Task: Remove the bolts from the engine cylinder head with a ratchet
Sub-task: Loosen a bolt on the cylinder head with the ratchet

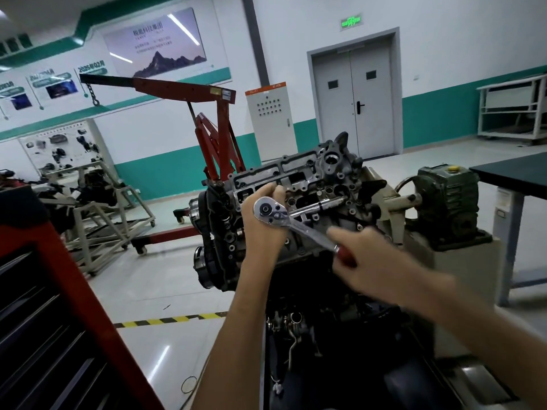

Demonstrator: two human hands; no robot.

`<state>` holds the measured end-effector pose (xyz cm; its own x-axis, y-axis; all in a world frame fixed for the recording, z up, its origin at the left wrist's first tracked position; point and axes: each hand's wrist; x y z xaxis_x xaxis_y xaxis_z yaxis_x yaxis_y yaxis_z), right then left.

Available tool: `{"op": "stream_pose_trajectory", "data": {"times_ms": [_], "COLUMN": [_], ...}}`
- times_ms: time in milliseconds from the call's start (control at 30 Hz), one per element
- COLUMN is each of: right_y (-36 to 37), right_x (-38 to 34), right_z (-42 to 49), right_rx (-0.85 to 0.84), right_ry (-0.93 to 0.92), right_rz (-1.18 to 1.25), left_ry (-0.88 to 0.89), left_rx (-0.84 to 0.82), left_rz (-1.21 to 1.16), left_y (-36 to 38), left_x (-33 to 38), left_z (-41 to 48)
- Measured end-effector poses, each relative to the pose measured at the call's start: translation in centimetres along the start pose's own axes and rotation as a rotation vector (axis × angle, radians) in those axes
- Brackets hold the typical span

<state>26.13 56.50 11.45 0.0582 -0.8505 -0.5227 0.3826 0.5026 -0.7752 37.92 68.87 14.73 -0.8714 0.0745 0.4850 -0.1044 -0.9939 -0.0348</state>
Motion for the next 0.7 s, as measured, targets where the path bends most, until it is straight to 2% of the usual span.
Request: {"op": "stream_pose_trajectory", "data": {"times_ms": [100,167,267,400,433,500,533,600,700], "right_y": [6.2,8.3,6.0,-1.8,-3.6,-6.5,-7.1,-6.4,-1.0], "right_x": [-3.4,-4.9,-3.4,0.5,0.9,1.2,1.2,1.2,0.6], "right_z": [-3.0,-3.4,-2.4,0.9,2.0,4.0,4.5,4.2,1.0], "right_rx": [0.000,-0.012,-0.041,-0.203,-0.175,-0.005,0.072,0.081,0.003], "right_ry": [0.089,0.098,0.048,-0.058,-0.098,-0.176,-0.191,-0.136,0.004], "right_rz": [0.490,0.660,0.437,0.005,-0.148,-0.403,-0.469,-0.452,-0.104], "left_ry": [0.054,0.091,0.079,0.068,0.067,0.080,0.097,0.098,0.047], "left_rx": [0.056,0.048,-0.063,-0.333,-0.408,-0.494,-0.481,-0.353,-0.125], "left_rz": [0.032,0.055,-0.012,0.016,0.045,0.090,0.090,0.044,0.031], "left_y": [1.1,1.3,0.0,-2.1,-2.2,-2.0,-1.8,-1.3,-0.6], "left_x": [0.2,0.2,-0.2,-0.5,-0.4,-0.3,-0.3,-0.4,-0.8], "left_z": [0.0,0.1,0.1,0.7,1.1,1.6,1.5,1.0,0.3]}}
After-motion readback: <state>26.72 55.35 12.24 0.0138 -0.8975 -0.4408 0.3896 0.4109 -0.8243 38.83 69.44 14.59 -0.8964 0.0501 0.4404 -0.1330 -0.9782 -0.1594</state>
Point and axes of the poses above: each hand's wrist, its own z-axis towards the middle knuckle, its own y-axis out of the palm, x = y × z, and after that the axes turned 13 degrees about y, right-handed
